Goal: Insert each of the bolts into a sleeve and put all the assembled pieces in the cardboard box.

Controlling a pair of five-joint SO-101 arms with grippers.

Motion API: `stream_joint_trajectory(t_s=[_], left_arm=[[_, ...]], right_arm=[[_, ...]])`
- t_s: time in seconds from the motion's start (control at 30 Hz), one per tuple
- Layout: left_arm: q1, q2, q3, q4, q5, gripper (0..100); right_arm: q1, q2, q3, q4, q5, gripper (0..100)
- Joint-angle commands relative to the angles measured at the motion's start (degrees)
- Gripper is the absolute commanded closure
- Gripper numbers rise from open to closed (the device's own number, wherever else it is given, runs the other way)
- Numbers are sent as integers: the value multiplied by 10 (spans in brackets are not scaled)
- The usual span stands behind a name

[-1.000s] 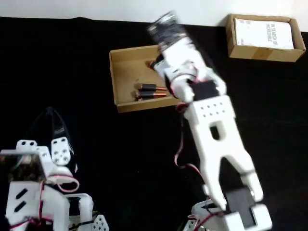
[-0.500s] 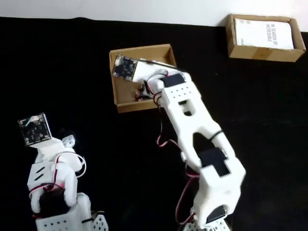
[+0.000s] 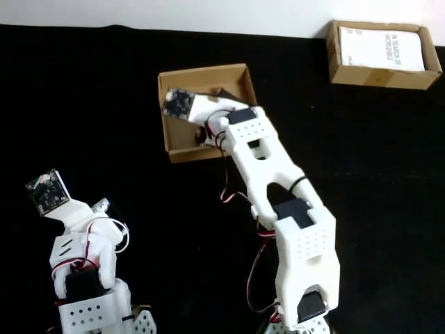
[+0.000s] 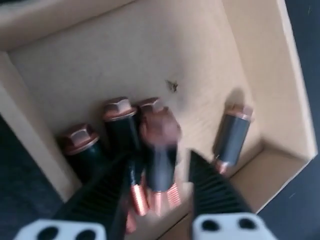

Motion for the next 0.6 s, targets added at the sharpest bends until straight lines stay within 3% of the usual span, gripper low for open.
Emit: stream_joint_trajectory(t_s=[0.0,0.17,0.37,0.57], left_arm=[[-3,-5,10,-2,-20,990],[6,-4,10,0,-26,990],[6,-3,10,0,-26,990],[8,-3,10,1,-26,991]], right_arm=[[-5,-29,-57,73,-91,823],[-6,-102,-102,185,-218,837],[5,-225,-130,286,-368,995],[16,-377,-127,356,-495,991]])
